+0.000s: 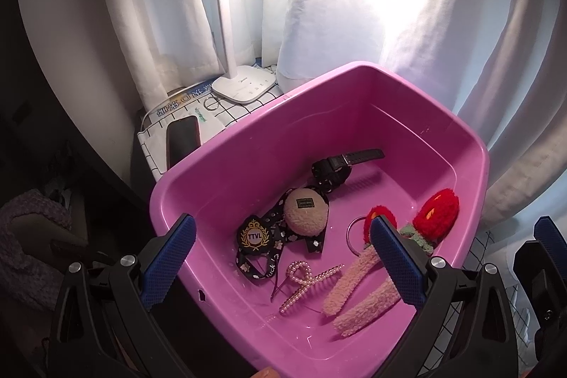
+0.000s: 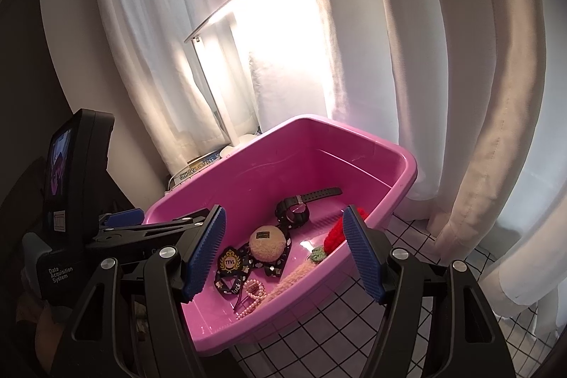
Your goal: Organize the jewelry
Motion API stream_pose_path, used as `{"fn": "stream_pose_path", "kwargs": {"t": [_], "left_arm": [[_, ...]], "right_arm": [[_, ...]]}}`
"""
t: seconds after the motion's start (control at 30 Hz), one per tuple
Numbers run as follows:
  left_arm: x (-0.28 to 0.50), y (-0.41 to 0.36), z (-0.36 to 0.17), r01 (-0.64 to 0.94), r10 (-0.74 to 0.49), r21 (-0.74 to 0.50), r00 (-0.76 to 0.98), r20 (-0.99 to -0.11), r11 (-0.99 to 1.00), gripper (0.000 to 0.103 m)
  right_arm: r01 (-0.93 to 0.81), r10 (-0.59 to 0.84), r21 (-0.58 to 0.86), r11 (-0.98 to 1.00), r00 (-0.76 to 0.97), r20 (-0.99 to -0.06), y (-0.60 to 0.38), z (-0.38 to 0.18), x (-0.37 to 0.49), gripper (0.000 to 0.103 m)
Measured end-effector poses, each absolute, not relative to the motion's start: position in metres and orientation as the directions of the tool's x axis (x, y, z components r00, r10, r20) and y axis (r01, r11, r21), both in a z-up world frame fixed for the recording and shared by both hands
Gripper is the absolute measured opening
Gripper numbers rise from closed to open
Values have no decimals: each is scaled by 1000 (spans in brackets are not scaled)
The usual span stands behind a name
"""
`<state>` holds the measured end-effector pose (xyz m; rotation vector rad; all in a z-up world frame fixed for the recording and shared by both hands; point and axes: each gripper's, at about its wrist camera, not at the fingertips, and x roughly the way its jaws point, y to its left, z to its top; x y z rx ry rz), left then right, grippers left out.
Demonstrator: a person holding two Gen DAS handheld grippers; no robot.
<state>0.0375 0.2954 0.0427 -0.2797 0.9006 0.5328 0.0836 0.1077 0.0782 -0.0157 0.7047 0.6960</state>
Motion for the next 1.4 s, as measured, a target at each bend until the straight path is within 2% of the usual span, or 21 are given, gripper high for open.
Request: {"fn": "stream_pose_path", "kwargs": {"t": [1.4], "left_arm": [[39,296,43,-546,303,-28,505,-808,837,97]], "right_arm": [[-596,580,207,776,544,-607,107,77,84,65]]}}
